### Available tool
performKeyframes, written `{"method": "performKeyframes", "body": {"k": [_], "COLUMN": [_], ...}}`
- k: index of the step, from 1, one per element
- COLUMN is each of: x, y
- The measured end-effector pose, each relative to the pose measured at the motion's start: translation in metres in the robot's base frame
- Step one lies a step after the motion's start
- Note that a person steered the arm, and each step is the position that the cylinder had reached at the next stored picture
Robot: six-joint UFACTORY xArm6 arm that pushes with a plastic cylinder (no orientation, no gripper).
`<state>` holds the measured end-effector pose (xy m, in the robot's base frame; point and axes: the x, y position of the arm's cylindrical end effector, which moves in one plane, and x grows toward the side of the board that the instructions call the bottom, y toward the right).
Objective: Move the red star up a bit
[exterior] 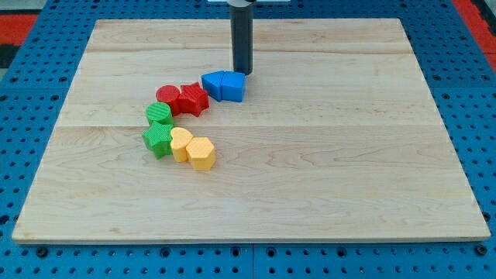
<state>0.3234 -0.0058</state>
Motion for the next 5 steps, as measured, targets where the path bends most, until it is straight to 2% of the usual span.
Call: {"method": "performKeyframes", "body": {"k": [3, 5], "x": [0.017, 0.049], "y": [0.062, 0.066]}}
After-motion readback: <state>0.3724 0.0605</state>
